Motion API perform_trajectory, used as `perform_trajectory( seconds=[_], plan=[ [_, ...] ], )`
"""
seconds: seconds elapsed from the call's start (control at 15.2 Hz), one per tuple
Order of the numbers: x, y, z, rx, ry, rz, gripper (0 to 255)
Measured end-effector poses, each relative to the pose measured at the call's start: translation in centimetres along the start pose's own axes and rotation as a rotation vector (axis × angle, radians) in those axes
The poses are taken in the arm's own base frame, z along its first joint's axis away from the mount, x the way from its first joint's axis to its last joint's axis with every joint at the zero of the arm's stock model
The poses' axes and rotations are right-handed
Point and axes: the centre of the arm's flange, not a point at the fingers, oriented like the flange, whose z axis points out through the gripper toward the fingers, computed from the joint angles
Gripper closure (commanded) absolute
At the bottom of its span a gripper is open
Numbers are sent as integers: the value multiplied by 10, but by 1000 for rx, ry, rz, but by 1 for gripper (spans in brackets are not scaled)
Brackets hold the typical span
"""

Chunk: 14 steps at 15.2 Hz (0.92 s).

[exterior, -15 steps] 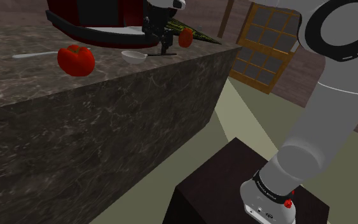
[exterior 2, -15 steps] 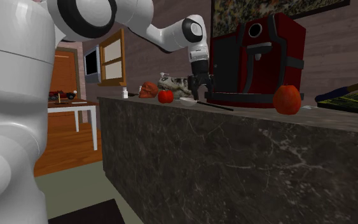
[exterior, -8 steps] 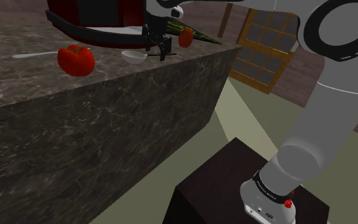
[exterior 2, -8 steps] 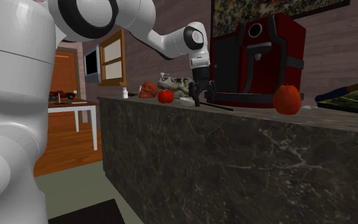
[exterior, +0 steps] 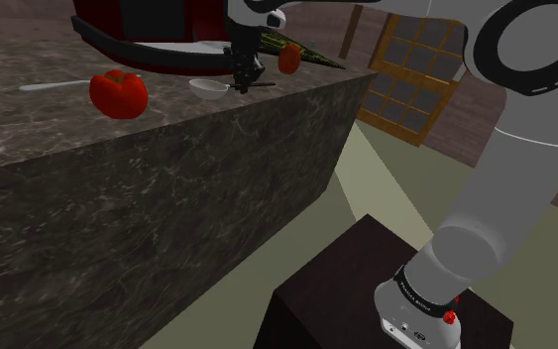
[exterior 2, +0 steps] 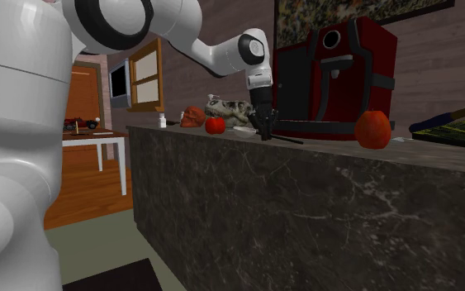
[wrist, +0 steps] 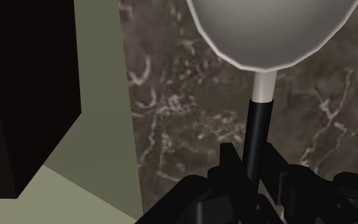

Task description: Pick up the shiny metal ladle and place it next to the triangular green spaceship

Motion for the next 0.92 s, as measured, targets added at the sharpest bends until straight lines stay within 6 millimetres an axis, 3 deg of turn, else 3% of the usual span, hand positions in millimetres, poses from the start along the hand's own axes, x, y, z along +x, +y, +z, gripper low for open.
perform_trajectory(
  seconds=[0.53, 0.92],
  plan=[
    [0, 0, -2, 0, 0, 0, 255],
    [3, -4, -30, -1, 0, 0, 255]
  ],
)
